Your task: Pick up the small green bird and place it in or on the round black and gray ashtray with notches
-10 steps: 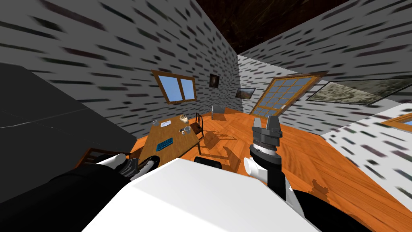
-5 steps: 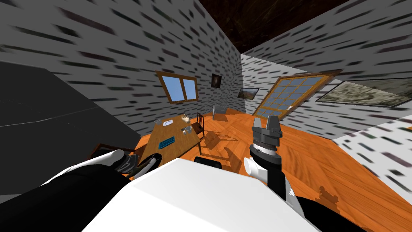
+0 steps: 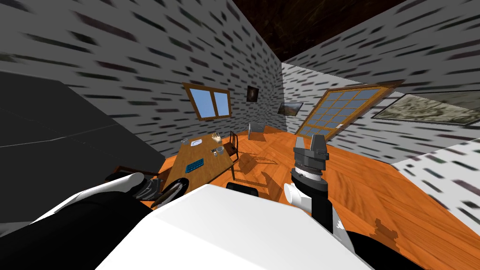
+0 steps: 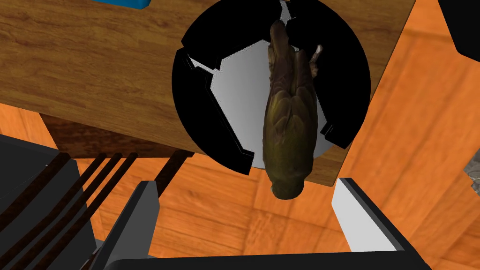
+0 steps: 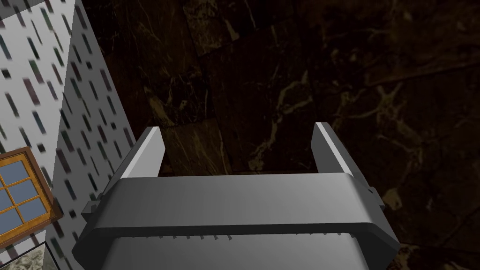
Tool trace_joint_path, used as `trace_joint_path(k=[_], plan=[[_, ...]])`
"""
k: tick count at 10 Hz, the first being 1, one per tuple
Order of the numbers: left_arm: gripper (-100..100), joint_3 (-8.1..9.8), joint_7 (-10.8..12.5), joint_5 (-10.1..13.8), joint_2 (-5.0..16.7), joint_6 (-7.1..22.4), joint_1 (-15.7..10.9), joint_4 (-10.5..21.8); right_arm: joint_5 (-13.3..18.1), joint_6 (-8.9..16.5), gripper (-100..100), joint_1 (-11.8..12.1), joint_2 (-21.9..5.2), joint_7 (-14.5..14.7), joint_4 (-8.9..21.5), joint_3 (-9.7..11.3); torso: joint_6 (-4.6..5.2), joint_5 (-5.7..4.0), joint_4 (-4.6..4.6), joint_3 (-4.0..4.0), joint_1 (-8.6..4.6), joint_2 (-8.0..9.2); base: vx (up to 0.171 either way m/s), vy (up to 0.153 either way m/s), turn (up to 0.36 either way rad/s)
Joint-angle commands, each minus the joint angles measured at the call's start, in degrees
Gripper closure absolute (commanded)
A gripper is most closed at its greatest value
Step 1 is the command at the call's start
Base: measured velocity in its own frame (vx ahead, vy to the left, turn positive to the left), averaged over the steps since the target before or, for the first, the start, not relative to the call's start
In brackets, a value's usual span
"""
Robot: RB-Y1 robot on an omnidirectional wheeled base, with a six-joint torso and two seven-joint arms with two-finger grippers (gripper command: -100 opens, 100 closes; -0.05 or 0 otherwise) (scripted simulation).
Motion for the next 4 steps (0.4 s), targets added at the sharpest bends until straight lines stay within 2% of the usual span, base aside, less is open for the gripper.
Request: trace_joint_path(k=[1, 4], plan=[[0, 0.00, 0.00, 0.00, 0.00, 0.00, 0.00, 0.00, 0.00, 0.00, 0, 0.00, 0.00, 0.00, 0.00, 0.00, 0.00, 0.00, 0.00, 0.00, 0.00, 0.00, 0.000, 0.000, 0.000], [0, 0.00, 0.00, 0.00, 0.00, 0.00, 0.00, 0.00, 0.00, 0.00, 0, 0.00, 0.00, 0.00, 0.00, 0.00, 0.00, 0.00, 0.00, 0.00, 0.00, 0.00, 0.000, 0.000, 0.000]])
